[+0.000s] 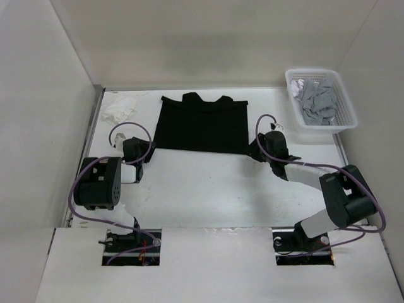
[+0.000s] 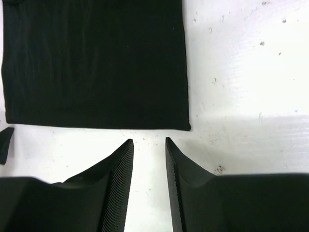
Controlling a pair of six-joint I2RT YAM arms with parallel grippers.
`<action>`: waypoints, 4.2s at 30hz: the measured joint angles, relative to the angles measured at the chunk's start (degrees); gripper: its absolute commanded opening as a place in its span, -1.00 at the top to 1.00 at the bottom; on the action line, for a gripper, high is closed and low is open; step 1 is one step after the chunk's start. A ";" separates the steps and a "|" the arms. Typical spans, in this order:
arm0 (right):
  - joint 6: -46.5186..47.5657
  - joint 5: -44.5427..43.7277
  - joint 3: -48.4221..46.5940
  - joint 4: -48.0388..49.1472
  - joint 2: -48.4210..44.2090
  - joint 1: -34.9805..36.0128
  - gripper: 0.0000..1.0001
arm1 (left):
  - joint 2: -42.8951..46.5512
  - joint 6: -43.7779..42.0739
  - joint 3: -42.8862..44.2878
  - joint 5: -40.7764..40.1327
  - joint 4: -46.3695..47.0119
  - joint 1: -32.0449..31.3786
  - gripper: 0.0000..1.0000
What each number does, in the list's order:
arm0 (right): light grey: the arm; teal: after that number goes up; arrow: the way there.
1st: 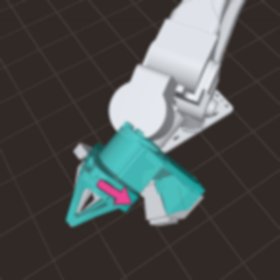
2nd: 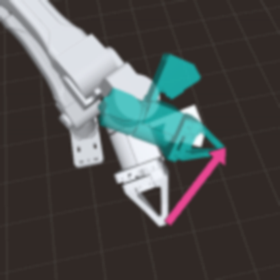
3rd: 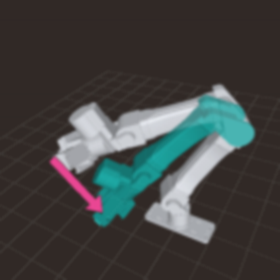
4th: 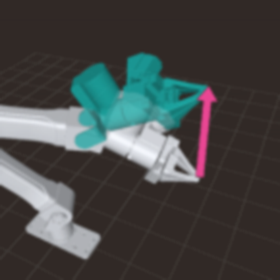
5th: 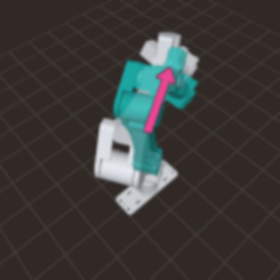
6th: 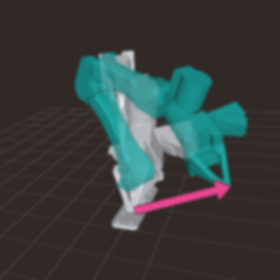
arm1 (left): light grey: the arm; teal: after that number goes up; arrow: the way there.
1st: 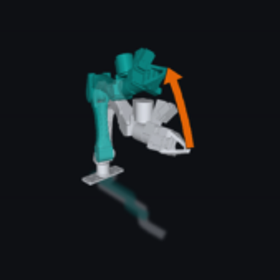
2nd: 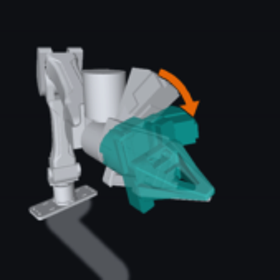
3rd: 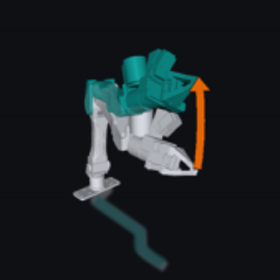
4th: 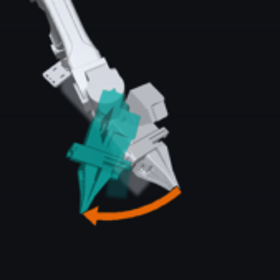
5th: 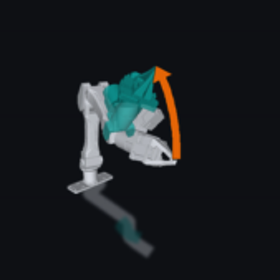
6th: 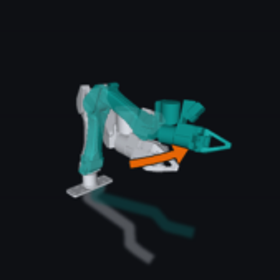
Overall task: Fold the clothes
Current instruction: Fold the tank top
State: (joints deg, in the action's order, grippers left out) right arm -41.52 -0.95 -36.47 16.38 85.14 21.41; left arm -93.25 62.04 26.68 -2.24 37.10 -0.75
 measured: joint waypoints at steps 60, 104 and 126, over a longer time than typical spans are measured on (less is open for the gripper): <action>-5.40 -36.39 -17.62 -51.01 -59.52 47.06 0.95 | 79.80 -4.66 24.22 -0.15 -62.58 -7.67 1.00; -2.58 7.02 4.96 -2.25 -8.76 -5.68 0.95 | 34.16 0.59 -10.25 2.82 -15.82 1.20 1.00; -7.02 2.23 14.19 -11.34 -33.79 3.10 0.98 | 56.37 1.42 -16.35 17.20 -26.51 11.43 0.97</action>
State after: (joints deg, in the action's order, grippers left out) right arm -48.53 1.28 -22.28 5.04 51.35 24.51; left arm -36.88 63.46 10.33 14.96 10.59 10.68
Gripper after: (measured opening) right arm 0.011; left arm 0.025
